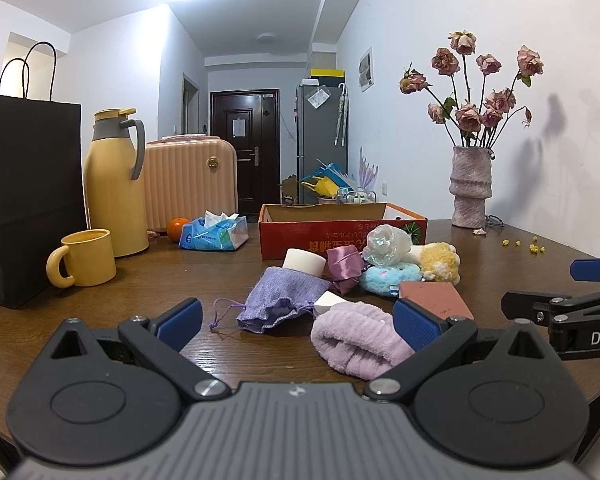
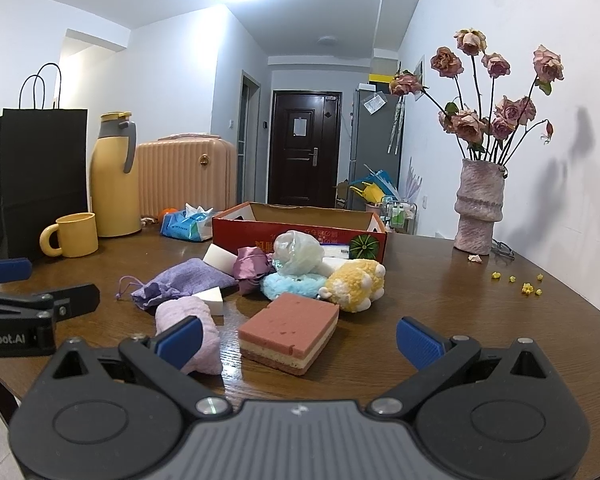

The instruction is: Organize soft objects

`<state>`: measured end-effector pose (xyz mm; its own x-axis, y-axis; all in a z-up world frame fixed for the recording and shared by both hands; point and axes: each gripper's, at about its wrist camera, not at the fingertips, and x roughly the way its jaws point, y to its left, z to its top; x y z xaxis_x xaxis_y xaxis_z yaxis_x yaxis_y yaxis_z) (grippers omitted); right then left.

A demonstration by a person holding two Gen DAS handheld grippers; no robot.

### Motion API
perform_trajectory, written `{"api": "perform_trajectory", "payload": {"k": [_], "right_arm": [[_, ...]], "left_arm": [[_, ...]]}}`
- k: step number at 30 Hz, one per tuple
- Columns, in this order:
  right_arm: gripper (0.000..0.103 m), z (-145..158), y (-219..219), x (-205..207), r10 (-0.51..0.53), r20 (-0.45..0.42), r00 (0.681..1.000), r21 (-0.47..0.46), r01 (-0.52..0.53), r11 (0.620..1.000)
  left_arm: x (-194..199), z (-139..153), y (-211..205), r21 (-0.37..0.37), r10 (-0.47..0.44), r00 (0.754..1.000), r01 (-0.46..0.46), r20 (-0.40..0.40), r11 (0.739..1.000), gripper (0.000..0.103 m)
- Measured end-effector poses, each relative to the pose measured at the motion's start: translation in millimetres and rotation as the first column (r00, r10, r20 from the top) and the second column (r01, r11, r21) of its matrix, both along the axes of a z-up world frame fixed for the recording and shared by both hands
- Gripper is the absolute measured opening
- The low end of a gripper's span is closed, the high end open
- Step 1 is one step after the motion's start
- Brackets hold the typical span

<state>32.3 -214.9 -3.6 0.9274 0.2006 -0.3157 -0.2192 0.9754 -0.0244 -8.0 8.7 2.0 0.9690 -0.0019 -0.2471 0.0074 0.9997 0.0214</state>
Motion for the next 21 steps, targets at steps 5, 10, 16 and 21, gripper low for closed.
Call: {"api": "perform_trajectory", "payload": {"k": [5, 10, 16, 21], "right_arm": [[0.103, 0, 0, 1, 0.007, -0.006, 1.000, -0.003, -0.007, 1.000], [0.103, -3, 6, 11, 0.012, -0.021, 1.000, -0.012, -0.012, 1.000], [0.103, -8, 15, 25, 0.020, -0.049, 0.999, -0.019, -0.021, 1.000], [0.103, -12, 20, 40, 0.021, -0.071, 0.997, -0.022, -0.023, 1.000]], "left_arm": [[1, -1, 1, -0.002, 0.003, 1.000, -0.003, -0.006, 1.000, 0.103], [7, -4, 2, 0.000, 0.016, 1.000, -0.016, -0.017, 1.000, 0.103], [19, -6, 10, -0.011, 0.038, 0.999, -0.038, -0.038, 0.999, 0.103], [30, -7, 15, -0.021, 0.050, 0.997, -0.051, -0.052, 0.998, 0.103]]}}
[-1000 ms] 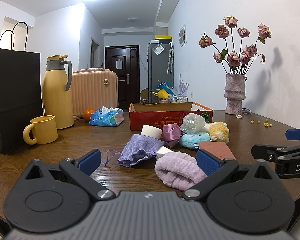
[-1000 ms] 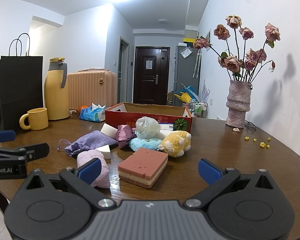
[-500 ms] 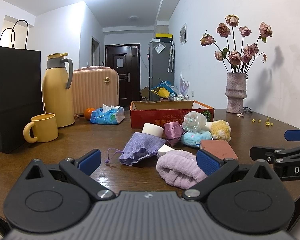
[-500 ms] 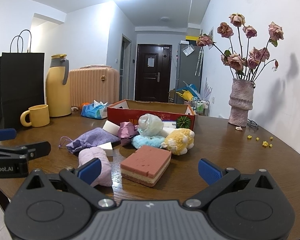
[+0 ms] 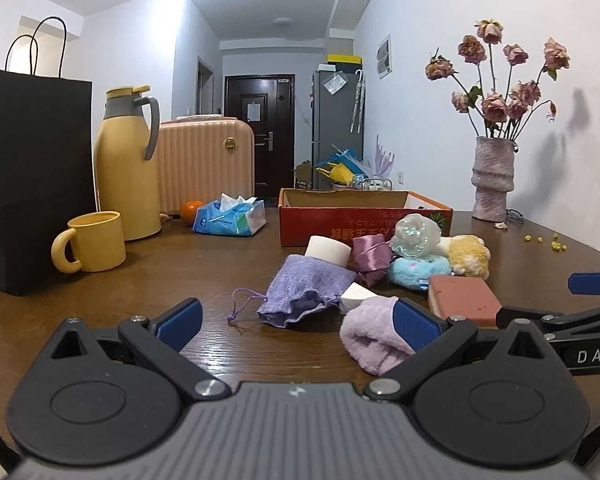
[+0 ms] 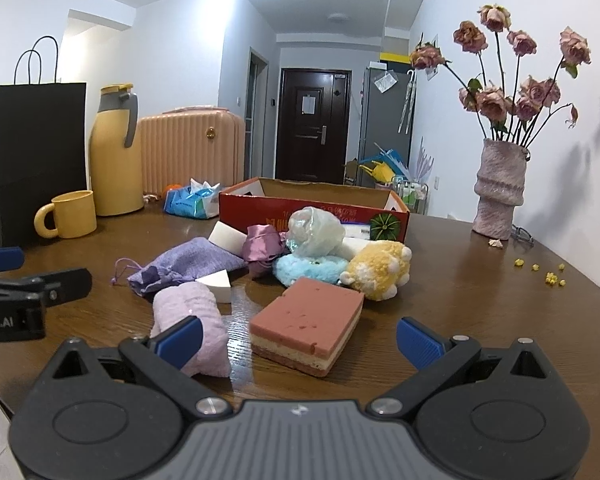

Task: Organize soft objects
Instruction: 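Grasp the lilac fuzzy sock with the left gripper while the right gripper grasps the pink sponge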

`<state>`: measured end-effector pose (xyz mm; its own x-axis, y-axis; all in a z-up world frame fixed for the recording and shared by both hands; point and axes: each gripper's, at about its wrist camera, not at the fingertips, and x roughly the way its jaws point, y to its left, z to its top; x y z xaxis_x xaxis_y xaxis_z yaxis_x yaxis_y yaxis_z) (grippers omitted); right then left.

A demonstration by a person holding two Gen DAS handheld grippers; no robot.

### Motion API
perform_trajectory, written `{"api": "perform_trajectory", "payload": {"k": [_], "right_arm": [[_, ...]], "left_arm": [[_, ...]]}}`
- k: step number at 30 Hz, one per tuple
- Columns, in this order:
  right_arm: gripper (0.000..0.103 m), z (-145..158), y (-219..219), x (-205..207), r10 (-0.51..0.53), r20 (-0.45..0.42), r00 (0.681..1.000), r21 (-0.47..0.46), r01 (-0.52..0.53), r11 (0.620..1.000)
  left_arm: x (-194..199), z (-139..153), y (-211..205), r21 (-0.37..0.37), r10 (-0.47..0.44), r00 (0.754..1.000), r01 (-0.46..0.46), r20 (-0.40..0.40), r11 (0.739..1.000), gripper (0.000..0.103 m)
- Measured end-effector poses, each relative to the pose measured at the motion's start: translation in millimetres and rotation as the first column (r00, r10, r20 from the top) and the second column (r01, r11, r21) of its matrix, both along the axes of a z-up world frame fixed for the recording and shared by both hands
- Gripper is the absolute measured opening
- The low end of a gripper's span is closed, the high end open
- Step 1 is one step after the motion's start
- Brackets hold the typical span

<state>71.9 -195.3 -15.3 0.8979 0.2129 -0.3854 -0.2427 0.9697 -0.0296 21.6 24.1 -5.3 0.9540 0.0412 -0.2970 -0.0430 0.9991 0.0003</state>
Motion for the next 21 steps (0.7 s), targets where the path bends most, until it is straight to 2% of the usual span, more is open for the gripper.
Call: {"api": "perform_trajectory", "payload": {"k": [11, 21], "right_arm": [[0.103, -7, 0, 26, -0.013, -0.031, 0.999, 0.007, 0.013, 1.000], [0.103, -10, -27, 36, -0.067, -0.028, 0.997, 0.032, 0.068, 0.997]], "left_arm": [[22, -5, 0, -0.025, 0.000, 0.999, -0.002, -0.054, 1.000, 0.103], [40, -5, -34, -0.004, -0.066, 0.995, 0.066, -0.078, 0.998, 0.103]]}}
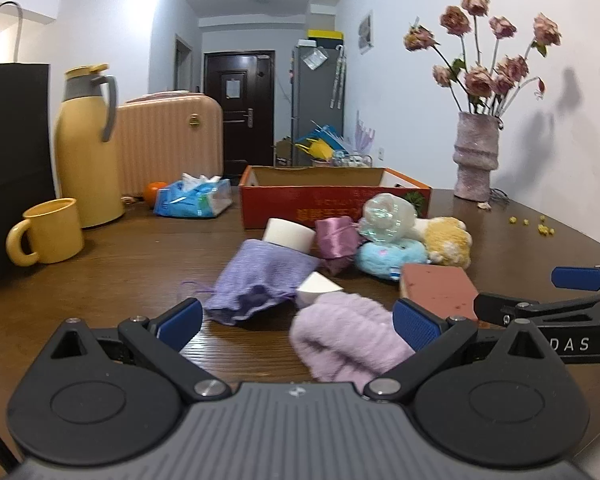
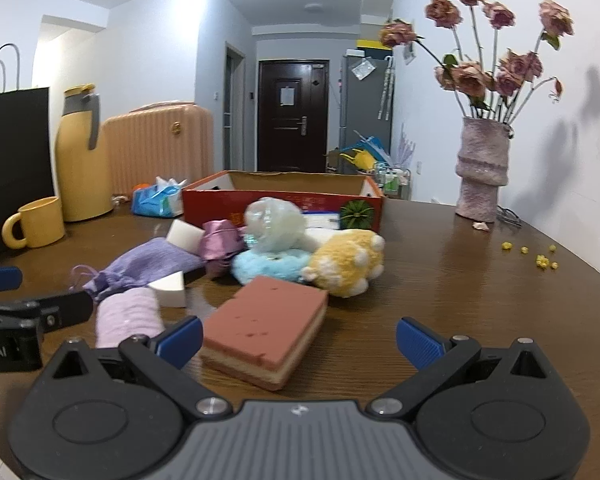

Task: Organize soft objects
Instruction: 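Grasp the lilac fuzzy sock with the left gripper while the right gripper grasps the pink sponge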

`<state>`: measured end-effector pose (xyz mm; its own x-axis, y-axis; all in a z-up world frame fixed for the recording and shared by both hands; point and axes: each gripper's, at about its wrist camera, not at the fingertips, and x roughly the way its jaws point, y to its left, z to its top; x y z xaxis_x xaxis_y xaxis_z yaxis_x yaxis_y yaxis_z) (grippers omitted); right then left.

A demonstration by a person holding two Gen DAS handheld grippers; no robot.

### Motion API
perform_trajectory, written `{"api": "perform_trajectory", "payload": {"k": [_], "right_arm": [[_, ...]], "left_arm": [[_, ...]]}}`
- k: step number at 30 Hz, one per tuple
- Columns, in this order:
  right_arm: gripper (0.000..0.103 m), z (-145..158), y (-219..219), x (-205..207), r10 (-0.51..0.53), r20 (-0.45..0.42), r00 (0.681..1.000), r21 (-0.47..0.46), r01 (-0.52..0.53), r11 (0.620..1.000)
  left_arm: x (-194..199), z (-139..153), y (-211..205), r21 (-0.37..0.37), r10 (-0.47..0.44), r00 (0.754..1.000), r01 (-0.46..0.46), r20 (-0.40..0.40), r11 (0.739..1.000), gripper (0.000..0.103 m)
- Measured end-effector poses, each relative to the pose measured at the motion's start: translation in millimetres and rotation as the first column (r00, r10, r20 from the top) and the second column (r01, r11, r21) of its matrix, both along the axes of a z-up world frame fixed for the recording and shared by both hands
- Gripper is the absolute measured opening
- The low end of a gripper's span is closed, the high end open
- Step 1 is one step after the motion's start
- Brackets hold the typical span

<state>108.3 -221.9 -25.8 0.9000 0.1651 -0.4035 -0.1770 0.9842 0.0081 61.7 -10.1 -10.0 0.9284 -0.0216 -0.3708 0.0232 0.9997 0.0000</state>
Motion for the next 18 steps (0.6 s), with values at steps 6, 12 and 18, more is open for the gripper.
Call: {"api": "perform_trajectory", "payload": {"k": [6, 12, 18], "right_arm": [[0.103, -5, -20, 5, -0.041, -0.002, 0.999, 0.017, 0.041, 0.999], [0.103, -11, -35, 11, -0.059, -0.009, 0.998, 0.017, 0.059, 0.998], [0.103, -16, -43, 15, -0.062, -0.020, 0.998, 0.029, 0.063, 0.998]], "left_arm": [[20, -4, -21, -0.008, -0.027, 0.998, 0.027, -0.052, 1.000, 0.103], [36, -14, -40, 0.021, -0.025, 0.995, 0.028, -0.094, 0.999, 0.103], [45, -23, -42, 0.033, 0.016, 0.991, -0.012, -0.132, 0.999, 0.103]]}}
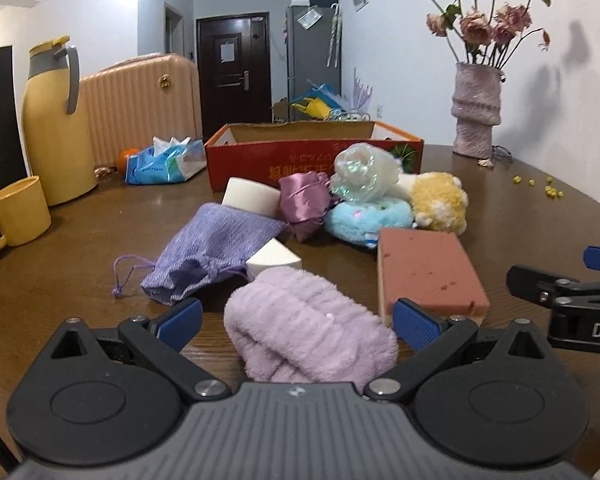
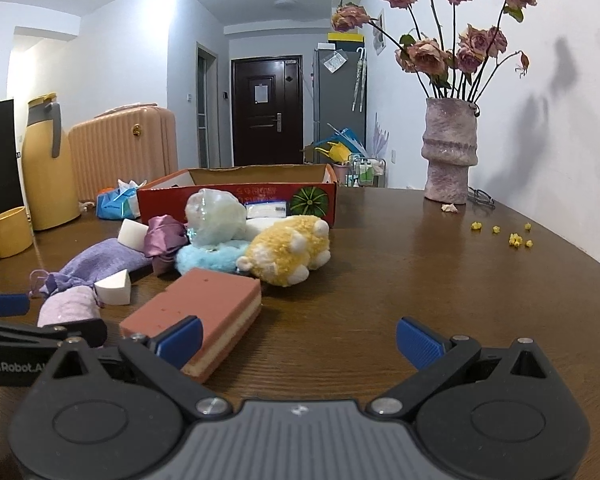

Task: Organize soft objects
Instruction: 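Grasp the lilac fuzzy sock with the left gripper while the right gripper grasps the pink sponge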

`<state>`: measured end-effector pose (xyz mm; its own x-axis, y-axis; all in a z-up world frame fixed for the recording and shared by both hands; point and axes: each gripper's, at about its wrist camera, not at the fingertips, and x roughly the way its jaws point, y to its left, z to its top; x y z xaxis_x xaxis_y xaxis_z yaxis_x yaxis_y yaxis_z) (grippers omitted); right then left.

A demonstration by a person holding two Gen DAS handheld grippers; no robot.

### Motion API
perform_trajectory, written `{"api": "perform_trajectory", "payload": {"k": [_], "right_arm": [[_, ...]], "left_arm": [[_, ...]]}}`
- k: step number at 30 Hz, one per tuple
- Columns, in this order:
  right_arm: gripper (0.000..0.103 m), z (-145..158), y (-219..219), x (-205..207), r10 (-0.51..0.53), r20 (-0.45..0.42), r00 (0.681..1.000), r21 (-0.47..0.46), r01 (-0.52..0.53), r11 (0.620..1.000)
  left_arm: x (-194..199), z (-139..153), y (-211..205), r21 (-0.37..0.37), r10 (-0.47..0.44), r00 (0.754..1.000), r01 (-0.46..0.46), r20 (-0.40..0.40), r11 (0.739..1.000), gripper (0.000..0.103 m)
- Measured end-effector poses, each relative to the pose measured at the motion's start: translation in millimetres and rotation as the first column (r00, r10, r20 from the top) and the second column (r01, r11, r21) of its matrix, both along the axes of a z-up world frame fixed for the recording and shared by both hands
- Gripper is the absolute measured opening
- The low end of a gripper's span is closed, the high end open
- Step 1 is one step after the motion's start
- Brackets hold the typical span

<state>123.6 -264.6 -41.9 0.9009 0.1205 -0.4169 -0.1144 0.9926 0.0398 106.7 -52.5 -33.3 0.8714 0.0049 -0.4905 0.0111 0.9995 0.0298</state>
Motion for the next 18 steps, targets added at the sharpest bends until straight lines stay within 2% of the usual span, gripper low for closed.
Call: {"api": "perform_trajectory", "payload": {"k": [2, 4, 7, 10, 11, 13, 15, 18], "right_arm": [[0.103, -2, 0, 1, 0.002, -0.006, 1.000, 0.003, -0.002, 1.000], [0.103, -4, 1, 2, 0.006, -0.012, 1.000, 0.003, -0.006, 1.000], [0.103, -4, 1, 1, 0.010, -0.011, 1.000, 0.004, -0.010, 1.000], [0.103, -4, 1, 0, 0.011, -0.009, 1.000, 0.007, -0.011, 1.000], [0.103, -4, 1, 0, 0.011, -0.010, 1.000, 0.008, -0.010, 1.000], [0.103, -5, 2, 0, 0.011, -0.013, 1.000, 0.008, -0.011, 1.000], [0.103, -4, 3, 0, 0.014, -0.013, 1.000, 0.007, -0.014, 1.000], [0.103, -3, 5, 0, 0.022, -0.013, 1.000, 0.003, -0.021, 1.000]], "left_arm": [[1, -2, 1, -0.005, 0.002, 1.000, -0.002, -0.007, 1.000, 0.103], [1, -3, 2, -0.007, 0.000, 1.000, 0.000, -0.009, 1.000, 0.098], [1, -4, 4, -0.019, -0.007, 1.000, 0.006, -0.016, 1.000, 0.086], [2, -6, 7, -0.037, -0.014, 0.999, 0.013, -0.028, 0.999, 0.070], [2, -7, 8, -0.044, -0.017, 0.999, 0.016, -0.034, 0.999, 0.061], [2, -8, 11, -0.058, -0.029, 0.999, 0.027, -0.036, 0.998, 0.053], [0, -7, 13, -0.061, -0.038, 0.999, 0.037, -0.027, 0.997, 0.041], [-2, -5, 16, -0.068, -0.051, 0.999, 0.050, -0.014, 0.996, 0.035]]}}
